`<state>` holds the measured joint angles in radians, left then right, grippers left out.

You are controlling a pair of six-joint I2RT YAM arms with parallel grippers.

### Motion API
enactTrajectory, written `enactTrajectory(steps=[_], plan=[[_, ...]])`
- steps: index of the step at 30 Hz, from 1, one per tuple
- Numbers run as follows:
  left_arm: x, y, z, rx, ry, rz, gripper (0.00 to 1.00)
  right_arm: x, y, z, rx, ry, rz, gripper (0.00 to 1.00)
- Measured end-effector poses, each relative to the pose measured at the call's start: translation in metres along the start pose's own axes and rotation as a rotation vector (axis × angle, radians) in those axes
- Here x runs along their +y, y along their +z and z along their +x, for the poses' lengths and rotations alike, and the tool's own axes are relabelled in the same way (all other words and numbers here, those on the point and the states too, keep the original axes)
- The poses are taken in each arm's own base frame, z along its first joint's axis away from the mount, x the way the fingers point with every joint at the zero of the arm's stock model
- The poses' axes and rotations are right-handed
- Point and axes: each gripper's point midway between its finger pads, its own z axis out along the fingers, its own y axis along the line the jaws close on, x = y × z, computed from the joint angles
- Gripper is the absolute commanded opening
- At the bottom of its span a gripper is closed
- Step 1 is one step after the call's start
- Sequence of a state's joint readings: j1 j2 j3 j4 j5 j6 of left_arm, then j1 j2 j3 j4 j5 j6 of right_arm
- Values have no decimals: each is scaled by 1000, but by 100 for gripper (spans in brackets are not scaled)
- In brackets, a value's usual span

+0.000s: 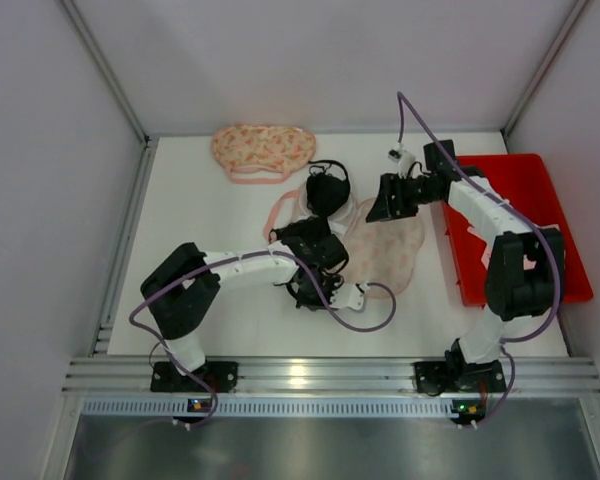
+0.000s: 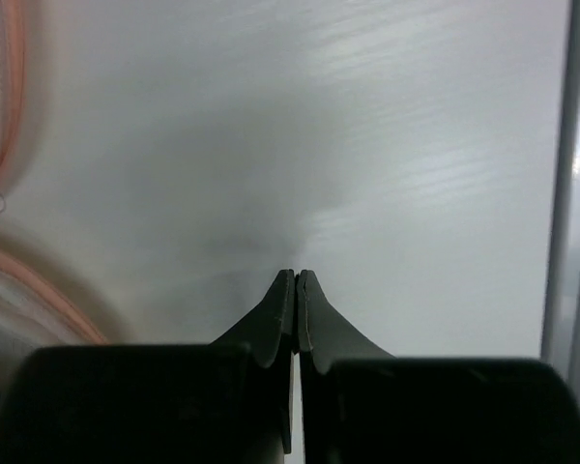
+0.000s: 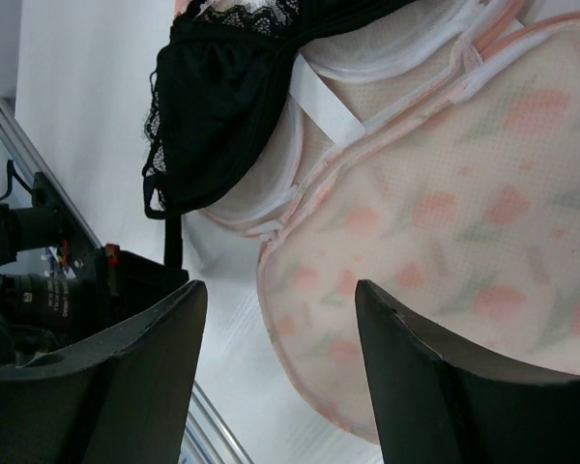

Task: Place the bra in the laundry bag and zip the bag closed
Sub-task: Adjust the bra in the laundry bag.

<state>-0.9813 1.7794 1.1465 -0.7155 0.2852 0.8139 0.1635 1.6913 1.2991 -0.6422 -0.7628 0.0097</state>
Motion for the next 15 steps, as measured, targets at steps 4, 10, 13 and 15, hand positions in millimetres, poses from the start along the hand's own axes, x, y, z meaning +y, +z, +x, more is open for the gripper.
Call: enactTrajectory(steps=[4, 10, 13, 15], plan=[[-17, -27, -10, -61, 7, 23, 0, 6, 3, -10, -10, 3, -16, 63], [-40, -80, -29, -169, 91, 28, 0, 17, 10, -20, -10, -17, -37, 62], [-42, -96, -34, -187, 129, 47, 0, 26, 20, -20, 6, -27, -56, 62], [-38, -107, -38, -209, 140, 52, 0, 31, 27, -17, 21, -27, -70, 61]])
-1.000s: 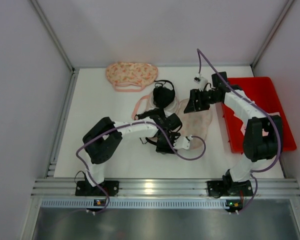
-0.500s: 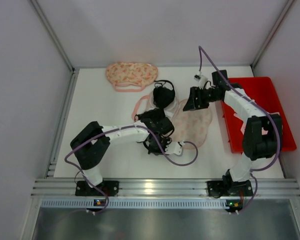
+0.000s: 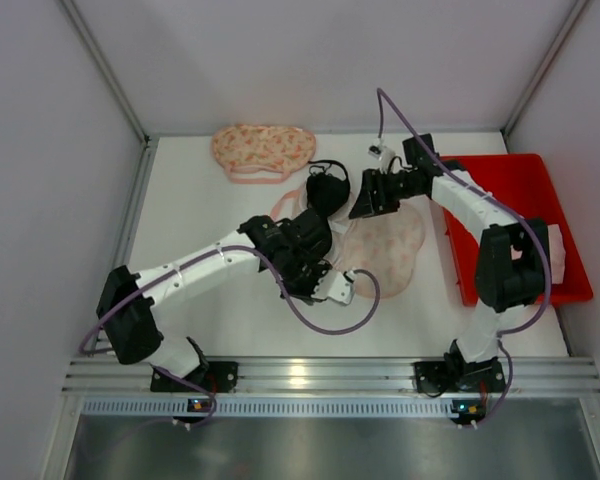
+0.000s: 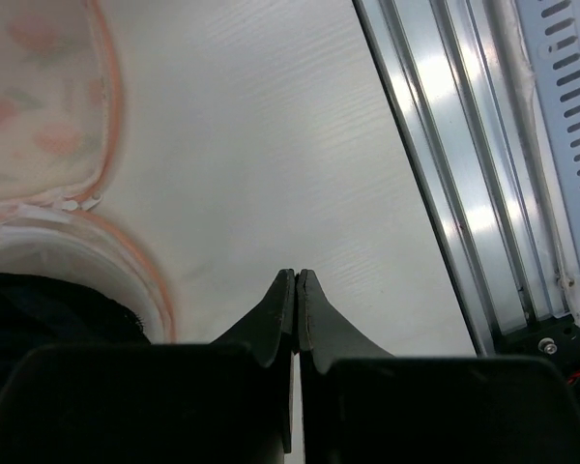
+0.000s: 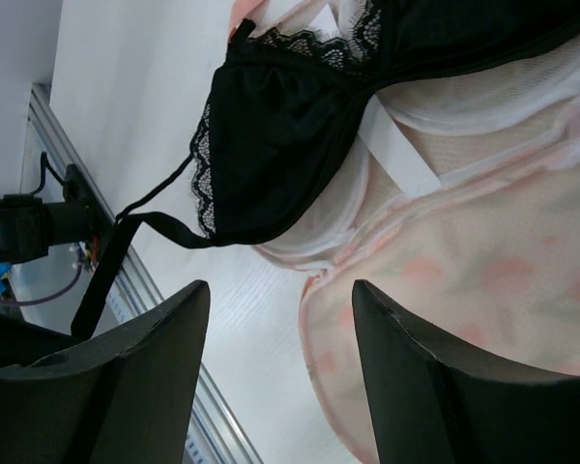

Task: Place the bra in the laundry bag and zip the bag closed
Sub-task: Adjust the bra in the laundry bag.

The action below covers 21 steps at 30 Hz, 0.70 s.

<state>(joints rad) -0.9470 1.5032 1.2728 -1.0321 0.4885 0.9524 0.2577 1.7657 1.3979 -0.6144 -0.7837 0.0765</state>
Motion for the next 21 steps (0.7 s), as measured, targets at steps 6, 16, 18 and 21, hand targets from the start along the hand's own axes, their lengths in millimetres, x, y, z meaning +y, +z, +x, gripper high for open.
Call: enactTrajectory(steps=[6, 16, 18, 21], plan=[[29, -31, -9, -90, -6, -42, 0, 26, 28, 2, 39, -1, -66, 61], [93, -66, 6, -272, -153, -89, 0, 46, 74, 20, 109, 57, -158, 56], [110, -71, 9, -304, -184, -101, 0, 42, 81, 30, 132, 78, -157, 55], [134, -78, 14, -348, -233, -115, 0, 33, 87, 45, 165, 113, -146, 50]])
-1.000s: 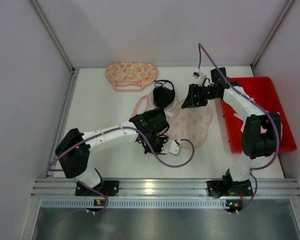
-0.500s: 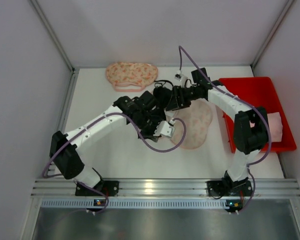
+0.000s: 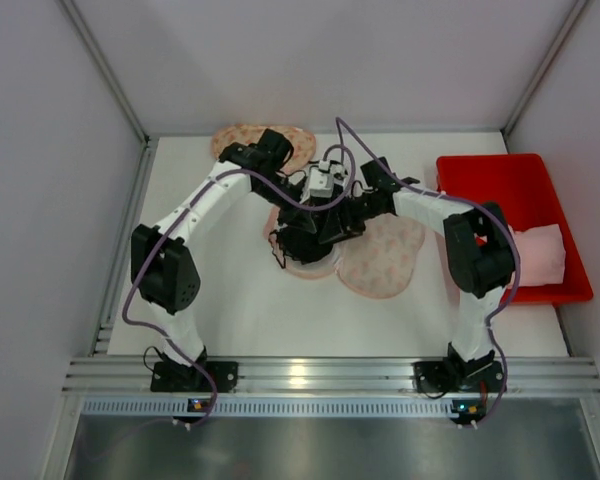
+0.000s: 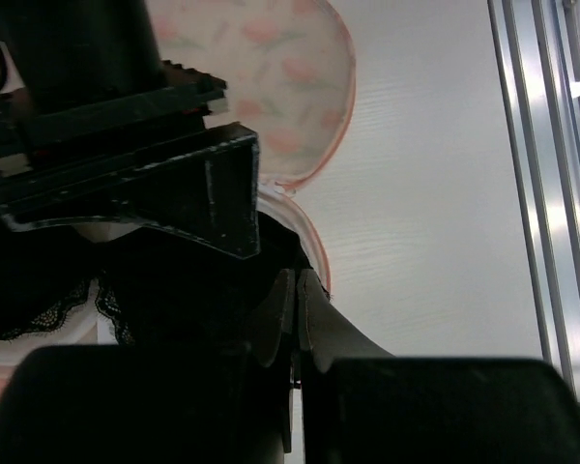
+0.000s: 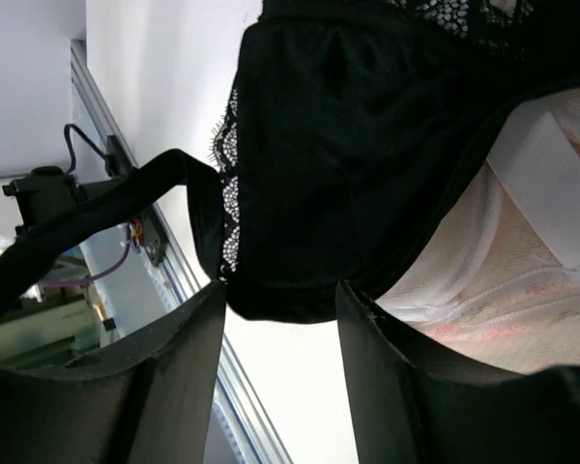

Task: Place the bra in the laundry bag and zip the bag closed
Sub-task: Adjust the bra in the laundry bag.

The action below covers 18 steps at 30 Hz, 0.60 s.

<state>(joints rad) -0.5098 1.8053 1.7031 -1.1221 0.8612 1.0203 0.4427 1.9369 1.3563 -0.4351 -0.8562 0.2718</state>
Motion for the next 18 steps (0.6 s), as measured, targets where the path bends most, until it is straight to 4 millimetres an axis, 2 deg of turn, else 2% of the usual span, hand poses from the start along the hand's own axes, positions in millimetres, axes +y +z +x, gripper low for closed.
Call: enactTrajectory(steps=[5, 9, 10, 13, 18], plan=[[28, 6, -5, -55, -75, 9, 0, -4, 2, 6, 12, 16, 5, 52], [38, 16, 3, -68, -151, 21, 0, -8, -1, 9, 5, 29, 10, 67], [42, 18, 5, -72, -165, 17, 0, -9, -4, 10, 1, 30, 12, 68], [55, 24, 7, -88, -179, -9, 0, -12, -18, 8, -32, 41, 29, 70], [81, 34, 10, -108, -199, -74, 1, -16, -55, -2, -136, 36, 62, 74]])
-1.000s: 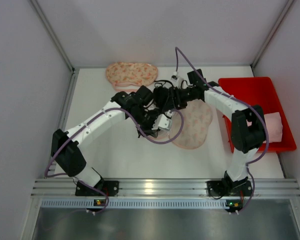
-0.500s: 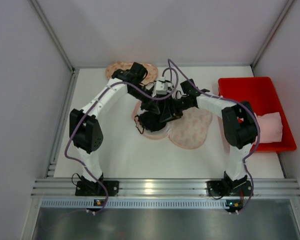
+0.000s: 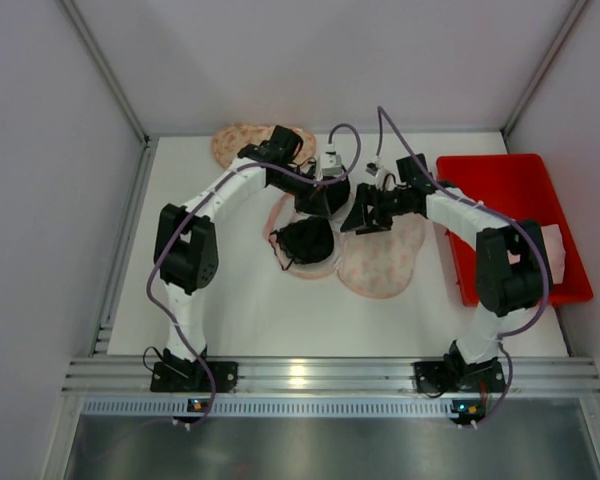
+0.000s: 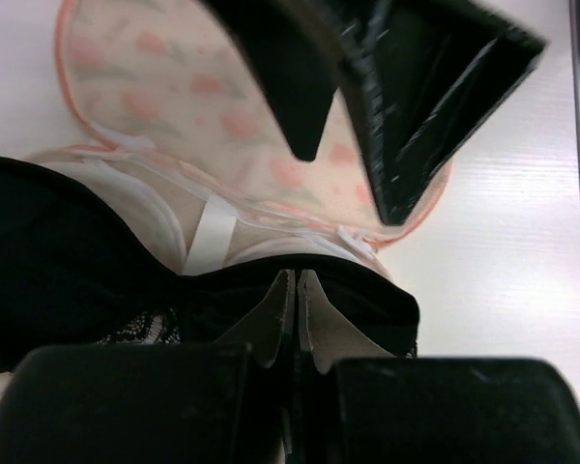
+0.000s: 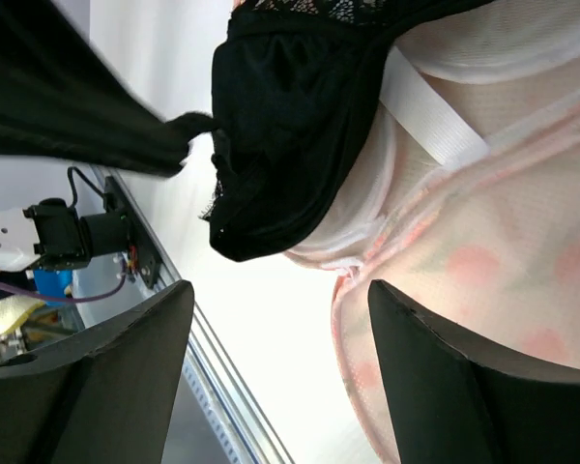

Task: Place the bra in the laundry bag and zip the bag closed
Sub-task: Adjust the bra in the laundry bag.

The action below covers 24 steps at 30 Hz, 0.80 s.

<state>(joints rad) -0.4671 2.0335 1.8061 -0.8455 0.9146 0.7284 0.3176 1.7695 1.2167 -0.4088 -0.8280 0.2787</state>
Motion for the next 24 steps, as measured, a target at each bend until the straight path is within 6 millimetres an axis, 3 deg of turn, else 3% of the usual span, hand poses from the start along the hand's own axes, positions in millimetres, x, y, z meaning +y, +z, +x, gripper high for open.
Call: enactTrajectory(steps=[3, 5, 7, 8, 13, 18, 24], plan=[[15, 11, 7, 0, -32, -22, 8, -5, -10, 0, -24, 3, 19, 73], [27, 20, 18, 14, -63, -37, 18, -7, -9, 2, -22, 5, 28, 73], [40, 28, 32, 42, -106, -72, 22, -10, -9, 5, -16, 8, 37, 73], [47, 30, 37, 57, -123, -99, 29, -12, -9, 5, -16, 6, 44, 72], [79, 21, 42, 71, -179, -253, 41, -24, -10, 7, -12, -14, 102, 67], [97, -10, 43, 60, -259, -393, 42, -49, -16, 18, 23, -2, 200, 62], [103, -80, 54, 53, -393, -626, 33, -73, -21, 28, 70, 21, 300, 54]])
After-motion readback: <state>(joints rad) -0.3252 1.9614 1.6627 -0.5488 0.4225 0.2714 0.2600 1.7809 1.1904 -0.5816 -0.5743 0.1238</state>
